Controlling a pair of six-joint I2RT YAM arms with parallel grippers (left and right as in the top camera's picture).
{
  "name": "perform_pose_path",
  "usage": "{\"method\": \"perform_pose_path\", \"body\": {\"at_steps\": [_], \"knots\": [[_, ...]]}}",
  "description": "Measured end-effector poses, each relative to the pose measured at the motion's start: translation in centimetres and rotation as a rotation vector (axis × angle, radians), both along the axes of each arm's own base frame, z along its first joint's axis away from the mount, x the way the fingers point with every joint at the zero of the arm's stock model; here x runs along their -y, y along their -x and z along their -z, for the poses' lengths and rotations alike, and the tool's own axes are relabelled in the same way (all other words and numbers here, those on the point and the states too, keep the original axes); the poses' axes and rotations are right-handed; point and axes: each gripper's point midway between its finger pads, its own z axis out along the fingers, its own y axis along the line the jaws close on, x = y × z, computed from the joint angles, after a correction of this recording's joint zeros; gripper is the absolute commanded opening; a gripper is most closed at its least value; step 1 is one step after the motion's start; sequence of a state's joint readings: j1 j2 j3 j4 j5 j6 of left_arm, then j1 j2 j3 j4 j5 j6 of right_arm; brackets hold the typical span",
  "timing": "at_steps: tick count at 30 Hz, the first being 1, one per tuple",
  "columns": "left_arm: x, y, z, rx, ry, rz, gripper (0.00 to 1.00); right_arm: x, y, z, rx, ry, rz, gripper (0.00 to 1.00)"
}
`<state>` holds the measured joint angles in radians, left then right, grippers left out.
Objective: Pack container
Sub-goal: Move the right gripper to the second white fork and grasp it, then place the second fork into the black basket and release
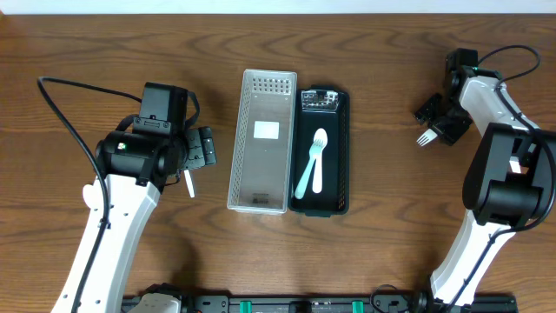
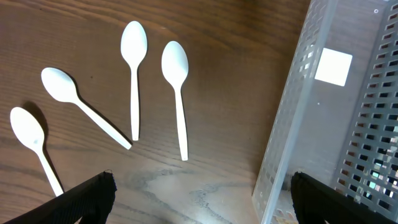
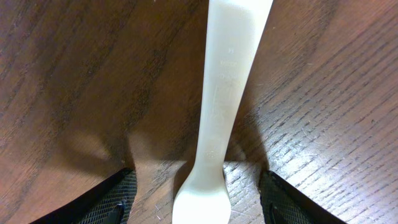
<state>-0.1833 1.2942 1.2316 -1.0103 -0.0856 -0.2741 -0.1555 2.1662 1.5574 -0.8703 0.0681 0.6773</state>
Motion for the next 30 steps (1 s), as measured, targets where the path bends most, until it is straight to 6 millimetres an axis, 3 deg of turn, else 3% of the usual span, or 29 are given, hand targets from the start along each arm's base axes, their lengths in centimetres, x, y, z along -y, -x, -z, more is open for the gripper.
{"method": "perform_pose_path", "body": {"at_steps": [15, 28, 30], "knots": [[0.02, -0.08, -0.04, 0.004, 0.001, 0.0, 0.92, -0.34, 0.82, 0.13, -0.011, -0.012, -0.003, 0.38], [0.02, -0.08, -0.04, 0.004, 0.002, -0.004, 0.92, -0.46, 0.94, 0.1, -0.014, -0.019, -0.003, 0.24], [0.02, -0.08, -0.04, 0.004, 0.004, -0.006, 0.92, -0.48, 0.96, 0.1, -0.015, -0.019, -0.003, 0.16]]}}
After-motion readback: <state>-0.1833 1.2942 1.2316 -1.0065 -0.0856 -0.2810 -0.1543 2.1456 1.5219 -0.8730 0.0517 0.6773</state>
